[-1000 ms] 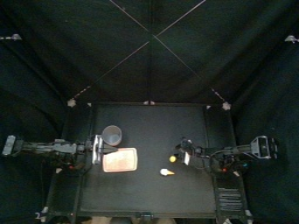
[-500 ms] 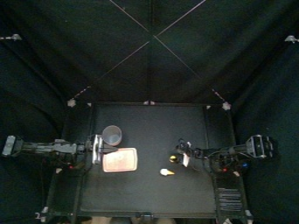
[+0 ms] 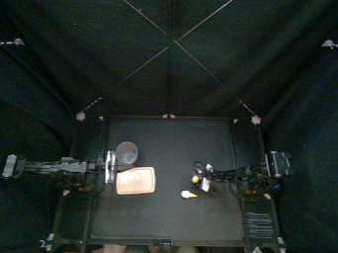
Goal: Pick the yellow can then place it on the pink plate
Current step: Pick the yellow can
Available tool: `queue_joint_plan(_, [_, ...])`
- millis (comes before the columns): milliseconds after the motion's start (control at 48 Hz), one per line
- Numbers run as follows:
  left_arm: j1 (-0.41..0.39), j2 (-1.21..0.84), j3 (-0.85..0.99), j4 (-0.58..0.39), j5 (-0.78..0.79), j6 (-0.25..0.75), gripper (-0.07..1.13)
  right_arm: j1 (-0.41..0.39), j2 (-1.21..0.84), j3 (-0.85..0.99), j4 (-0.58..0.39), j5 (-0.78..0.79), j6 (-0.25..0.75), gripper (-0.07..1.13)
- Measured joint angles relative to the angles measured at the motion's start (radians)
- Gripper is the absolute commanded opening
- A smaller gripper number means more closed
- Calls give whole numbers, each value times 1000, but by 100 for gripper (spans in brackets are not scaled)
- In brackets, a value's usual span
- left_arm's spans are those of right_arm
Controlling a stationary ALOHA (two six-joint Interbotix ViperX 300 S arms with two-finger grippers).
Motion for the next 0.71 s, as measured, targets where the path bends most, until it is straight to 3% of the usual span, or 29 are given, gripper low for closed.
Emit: queue_joint_plan(708, [0, 0, 0, -3, 0, 0, 4, 51, -23, 26, 54, -2, 5, 104])
